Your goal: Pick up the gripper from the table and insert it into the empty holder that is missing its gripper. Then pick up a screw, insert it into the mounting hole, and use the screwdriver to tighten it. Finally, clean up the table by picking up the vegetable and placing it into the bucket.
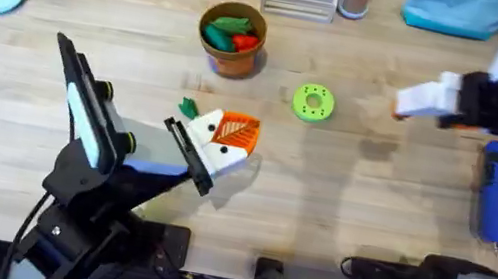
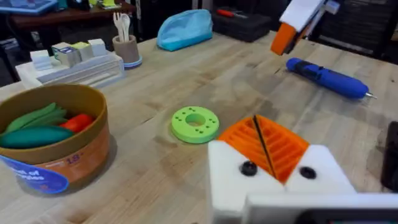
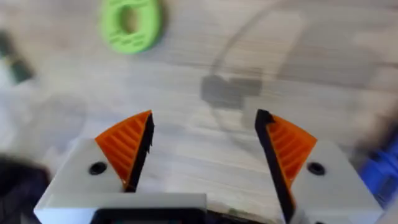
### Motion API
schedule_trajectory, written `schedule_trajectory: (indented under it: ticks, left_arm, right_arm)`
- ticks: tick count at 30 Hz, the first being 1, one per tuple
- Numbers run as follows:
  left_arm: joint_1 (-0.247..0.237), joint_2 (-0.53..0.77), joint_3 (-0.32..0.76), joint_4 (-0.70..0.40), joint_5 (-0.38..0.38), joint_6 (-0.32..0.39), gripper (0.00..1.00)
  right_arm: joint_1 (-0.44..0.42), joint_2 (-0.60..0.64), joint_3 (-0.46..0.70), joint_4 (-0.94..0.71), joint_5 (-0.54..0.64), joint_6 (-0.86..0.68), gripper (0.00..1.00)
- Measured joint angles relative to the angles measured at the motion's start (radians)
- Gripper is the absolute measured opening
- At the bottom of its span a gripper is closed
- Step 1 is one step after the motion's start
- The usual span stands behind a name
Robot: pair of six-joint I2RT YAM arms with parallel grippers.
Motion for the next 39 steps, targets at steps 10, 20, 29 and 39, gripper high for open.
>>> schedule_trajectory:
  ticks: [10, 20, 29, 39]
  left_arm:
    - [0.0, 0.0, 0.0, 0.0, 0.0, 0.0, 0.004]
    - [0.0, 0.0, 0.0, 0.0, 0.0, -0.002, 0.004]
    - [0.0, 0.0, 0.0, 0.0, -0.001, -0.012, 0.004]
    - [0.0, 0.0, 0.0, 0.0, -0.001, -0.012, 0.004]
  right_arm:
    - [-0.296, 0.003, 0.0, 0.003, 0.413, 0.007, 0.994]
    - [-0.516, 0.051, 0.0, 0.014, 0.433, -0.343, 0.994]
    - [-0.623, 0.232, 0.0, 0.039, 0.272, -0.563, 0.994]
    - [-0.624, 0.369, 0.0, 0.153, 0.297, -0.625, 0.994]
